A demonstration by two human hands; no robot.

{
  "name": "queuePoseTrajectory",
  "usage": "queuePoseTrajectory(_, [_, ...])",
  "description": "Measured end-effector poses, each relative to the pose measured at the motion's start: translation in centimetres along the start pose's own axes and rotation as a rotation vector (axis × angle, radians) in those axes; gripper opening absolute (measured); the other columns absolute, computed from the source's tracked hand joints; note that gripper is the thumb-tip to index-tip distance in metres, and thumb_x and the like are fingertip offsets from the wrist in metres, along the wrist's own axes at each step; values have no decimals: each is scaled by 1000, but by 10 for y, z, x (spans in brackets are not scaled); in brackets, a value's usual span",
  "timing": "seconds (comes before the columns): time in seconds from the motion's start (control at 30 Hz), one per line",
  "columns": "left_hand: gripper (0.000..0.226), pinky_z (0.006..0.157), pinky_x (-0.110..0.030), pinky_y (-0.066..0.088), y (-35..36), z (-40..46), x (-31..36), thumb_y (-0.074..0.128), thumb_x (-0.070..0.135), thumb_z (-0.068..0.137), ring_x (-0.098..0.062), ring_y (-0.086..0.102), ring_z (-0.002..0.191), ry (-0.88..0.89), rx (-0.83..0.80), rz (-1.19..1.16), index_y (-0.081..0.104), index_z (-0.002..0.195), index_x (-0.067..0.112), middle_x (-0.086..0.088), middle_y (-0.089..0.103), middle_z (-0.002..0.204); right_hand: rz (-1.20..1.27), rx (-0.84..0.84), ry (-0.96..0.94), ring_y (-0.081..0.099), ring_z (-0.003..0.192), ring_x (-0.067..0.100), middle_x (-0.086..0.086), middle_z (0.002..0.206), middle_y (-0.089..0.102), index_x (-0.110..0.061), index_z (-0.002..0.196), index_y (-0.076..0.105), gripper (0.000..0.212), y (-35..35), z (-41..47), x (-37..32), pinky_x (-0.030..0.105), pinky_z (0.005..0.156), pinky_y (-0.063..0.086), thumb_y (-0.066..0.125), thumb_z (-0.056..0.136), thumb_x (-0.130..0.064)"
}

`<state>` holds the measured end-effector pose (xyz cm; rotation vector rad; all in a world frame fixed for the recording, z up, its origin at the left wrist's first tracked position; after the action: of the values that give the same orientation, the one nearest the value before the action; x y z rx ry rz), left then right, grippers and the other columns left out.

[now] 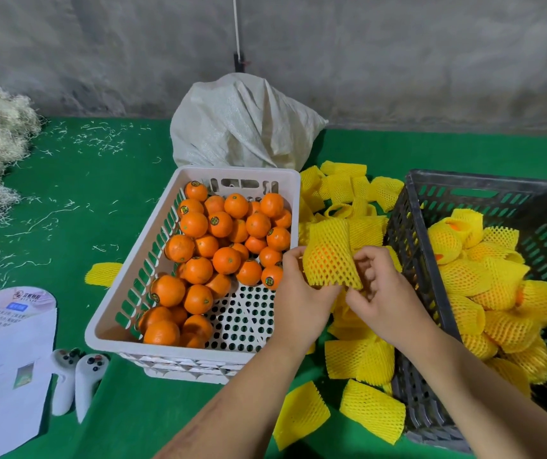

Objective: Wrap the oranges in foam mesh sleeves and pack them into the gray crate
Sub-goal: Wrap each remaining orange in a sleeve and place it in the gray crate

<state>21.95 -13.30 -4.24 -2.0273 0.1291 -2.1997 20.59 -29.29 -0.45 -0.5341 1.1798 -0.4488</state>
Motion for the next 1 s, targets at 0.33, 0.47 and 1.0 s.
queuePoseTrajectory(0.33, [68, 77, -23, 57, 2, -1, 3, 74, 35, 87, 2, 65, 100, 102, -50, -54, 39, 145, 32, 33, 59, 114, -94, -33, 24, 54, 63, 3, -28, 84, 55, -49, 108, 36, 34, 2, 0, 6, 24, 49, 30, 59, 90, -29])
queuePoseTrajectory(0.47, [66, 80, -11, 51, -7, 2, -1, 70, 13, 91, 5, 63, 107, 105, 19, -114, 39, 147, 29, 35, 59, 118, 84, -112, 141, 53, 65, 3, -21, 92, 56, -46, 116, 42, 42, 10, -1, 11, 24, 58, 40, 55, 81, -26])
queuePoseTrajectory(1.0, [88, 71, -53, 58, 30, -11, 12, 67, 56, 94, -18, 72, 88, 192, -339, 295, 12, 163, 50, 6, 73, 116, 342, -1, 439, 59, 125, 22, 0, 144, 54, -33, 156, 29, 115, 0, 1, 24, 43, 97, 57, 85, 60, -61])
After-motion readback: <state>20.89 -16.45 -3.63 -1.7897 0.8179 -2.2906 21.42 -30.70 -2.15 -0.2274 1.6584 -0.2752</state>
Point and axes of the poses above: each hand's wrist, its own z-axis towards the middle knuckle, its own y-axis out of the palm, x = y × z, the point moved 9 cm from there along z, towards the middle knuckle
